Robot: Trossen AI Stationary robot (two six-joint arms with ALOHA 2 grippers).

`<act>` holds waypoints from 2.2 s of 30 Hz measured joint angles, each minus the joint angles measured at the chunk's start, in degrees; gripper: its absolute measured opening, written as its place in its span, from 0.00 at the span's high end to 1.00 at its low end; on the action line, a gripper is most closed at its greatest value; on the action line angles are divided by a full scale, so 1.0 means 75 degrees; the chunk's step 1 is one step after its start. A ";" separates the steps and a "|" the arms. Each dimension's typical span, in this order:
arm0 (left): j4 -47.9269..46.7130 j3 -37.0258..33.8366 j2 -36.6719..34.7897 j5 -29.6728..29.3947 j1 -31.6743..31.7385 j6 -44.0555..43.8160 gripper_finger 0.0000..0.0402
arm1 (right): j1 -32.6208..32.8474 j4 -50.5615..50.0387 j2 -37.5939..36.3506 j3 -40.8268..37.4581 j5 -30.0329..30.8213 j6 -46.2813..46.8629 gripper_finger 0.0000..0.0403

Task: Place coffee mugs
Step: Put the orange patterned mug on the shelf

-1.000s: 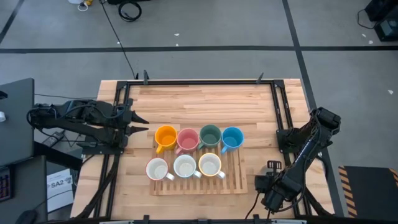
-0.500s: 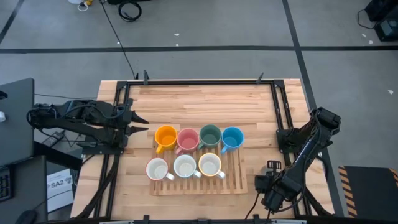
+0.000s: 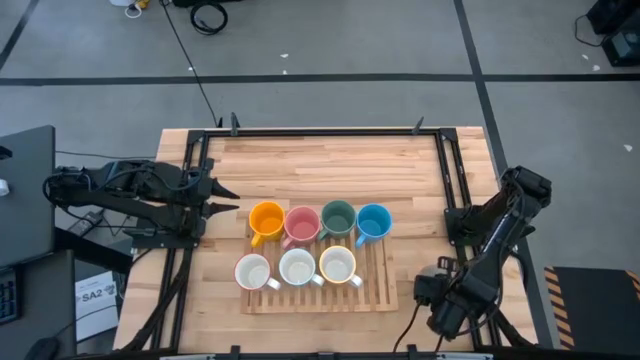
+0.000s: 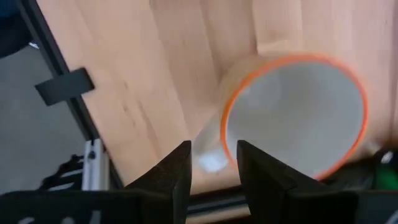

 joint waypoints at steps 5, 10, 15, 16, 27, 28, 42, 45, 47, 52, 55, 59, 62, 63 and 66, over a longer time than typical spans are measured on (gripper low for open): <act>0.0000 0.0000 -0.0001 -0.0001 0.0000 0.0044 0.72 | 0.0253 -0.0017 -0.0210 0.0000 -0.0795 0.1374 0.67; 0.0000 0.0000 0.0000 -0.0003 0.0000 0.0050 0.72 | 0.0674 0.0022 -0.0226 0.0003 -0.1161 0.3481 0.67; 0.0000 0.0000 -0.0003 -0.0001 0.0000 0.0067 0.72 | 0.1040 0.0387 -0.0136 -0.0004 -0.1105 0.5281 0.67; -0.0003 0.0000 0.0000 -0.0003 0.0000 0.0068 0.72 | 0.1116 0.0521 -0.0136 -0.0018 -0.1049 0.5453 0.67; -0.0006 0.0000 -0.0001 -0.0002 0.0000 0.0072 0.72 | 0.1522 0.0671 -0.0136 -0.0076 0.0191 0.6717 0.67; -0.0006 0.0000 0.0000 -0.0003 0.0000 0.0070 0.72 | 0.1520 0.0646 -0.0136 -0.0103 0.0191 0.6737 0.67; -0.0009 0.0000 0.0000 0.0000 0.0000 0.0072 0.72 | 0.1508 0.0823 -0.0136 -0.0787 0.0330 0.7433 0.67; -0.0009 0.0000 -0.0001 -0.0002 0.0000 0.0070 0.72 | 0.1508 0.0864 -0.0136 -0.0966 0.0299 0.7538 0.67; -0.0009 0.0000 0.0000 -0.0003 0.0000 0.0070 0.72 | 0.1480 0.1087 -0.0136 -0.1092 0.0300 0.7514 0.67; -0.0009 0.0000 0.0000 -0.0002 0.0000 0.0069 0.72 | 0.1449 0.1421 -0.0136 -0.1228 0.0277 0.7474 0.67; -0.0009 0.0000 0.0000 0.0000 0.0000 0.0067 0.72 | 0.1448 0.1414 -0.0136 -0.1228 0.0348 0.7472 0.67; -0.0009 0.0000 -0.0001 -0.0001 0.0000 0.0067 0.72 | 0.1439 0.1397 -0.0136 -0.1227 0.0503 0.7465 0.67; -0.0009 0.0000 -0.0003 -0.0001 0.0000 0.0067 0.72 | 0.1426 0.1396 -0.0136 -0.1229 0.0503 0.7462 0.67; -0.0009 0.0000 -0.0003 -0.0003 0.0000 0.0067 0.72 | 0.1420 0.1394 -0.0136 -0.1227 0.0503 0.7462 0.67; -0.0009 0.0000 0.0000 -0.0001 0.0000 0.0067 0.72 | 0.1379 0.1391 -0.0136 -0.1227 0.0503 0.7462 0.67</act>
